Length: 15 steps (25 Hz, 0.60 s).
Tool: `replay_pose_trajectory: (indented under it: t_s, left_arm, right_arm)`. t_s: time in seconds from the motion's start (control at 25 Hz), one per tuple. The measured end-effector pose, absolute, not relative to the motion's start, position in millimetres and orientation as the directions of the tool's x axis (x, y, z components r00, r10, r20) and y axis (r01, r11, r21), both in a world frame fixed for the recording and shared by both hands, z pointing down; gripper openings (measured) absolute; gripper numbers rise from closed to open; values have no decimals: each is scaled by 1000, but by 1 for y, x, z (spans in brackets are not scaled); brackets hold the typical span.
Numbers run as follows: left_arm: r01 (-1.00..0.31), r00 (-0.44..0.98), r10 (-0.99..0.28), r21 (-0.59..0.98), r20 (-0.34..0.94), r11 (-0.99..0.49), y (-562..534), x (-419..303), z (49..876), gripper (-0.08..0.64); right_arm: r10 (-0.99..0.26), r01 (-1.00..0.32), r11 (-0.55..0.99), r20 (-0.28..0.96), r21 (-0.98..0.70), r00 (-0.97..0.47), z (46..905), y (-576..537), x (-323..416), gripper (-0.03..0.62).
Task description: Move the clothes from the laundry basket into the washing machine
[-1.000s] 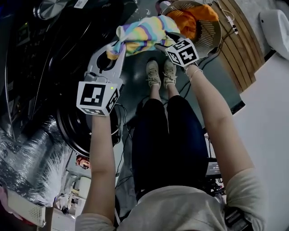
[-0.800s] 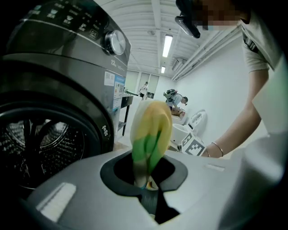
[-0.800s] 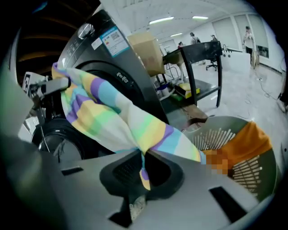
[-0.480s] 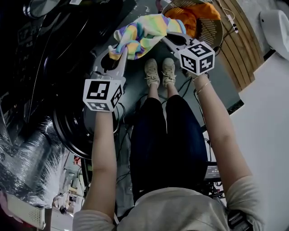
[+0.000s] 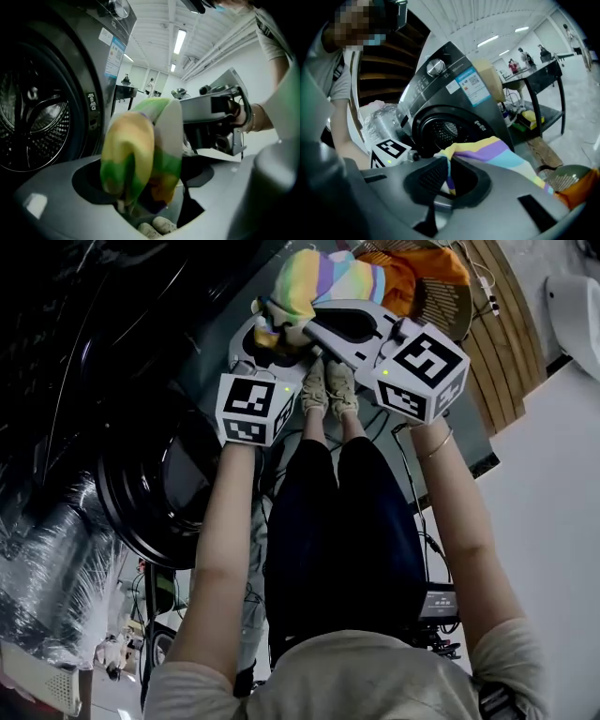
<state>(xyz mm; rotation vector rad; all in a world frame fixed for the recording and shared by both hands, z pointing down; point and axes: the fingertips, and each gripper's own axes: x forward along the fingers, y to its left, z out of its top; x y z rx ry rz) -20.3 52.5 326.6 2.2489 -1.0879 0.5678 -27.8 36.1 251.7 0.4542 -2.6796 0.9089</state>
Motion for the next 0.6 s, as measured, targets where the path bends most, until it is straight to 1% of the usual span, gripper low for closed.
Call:
replay_pose_trajectory:
  t_s: [0.08,0.16,0.2,0.24,0.28,0.32,0.36,0.48,0.52,0.6]
  left_arm:
    - [-829,553,-623,284,554,-482,38,-23,325,387]
    - [-858,511,-682,274,523,-434,26,-30,325,379]
    - [-872,490,-703,286,515,-398,23,-35,327,353]
    - [-881,473,-717,300,513,-366,24,-40,331,281]
    - [-887,459,-724,308,514,-344,27,-45,334,239]
    - [-893,448,-726,304,521,-332,31,-49,338,207]
    - [-899,436,-725,293,533,-325,35,-52,341,190]
    - [-919,392,-723,283,569,-275,44,-72,351,177]
    - [-925,374,-725,292,578,-245,47,-83,354,178]
    - [-939,326,-735,290,594,-183,53,-108,357,176]
  right_arm:
    - [-164,-326,743,312,-585,-936,245,45,-42,26]
    - [-157,-305,725,282,-618,-946,246,49,-52,26]
    - [-165,-307,717,275,-626,-947,248,51,-54,26]
    - [-171,-311,713,274,-628,-946,251,53,-55,27]
    - [-173,-316,717,279,-622,-944,254,55,-57,26]
    - [-172,-319,726,288,-609,-942,258,58,-59,28]
    - [-170,-321,737,297,-595,-940,261,62,-62,28]
    - [-162,-316,743,299,-590,-940,268,70,-67,33]
    - [-167,-322,734,301,-598,-939,271,72,-65,46]
    - [-188,-357,711,326,-605,-927,278,75,-55,52]
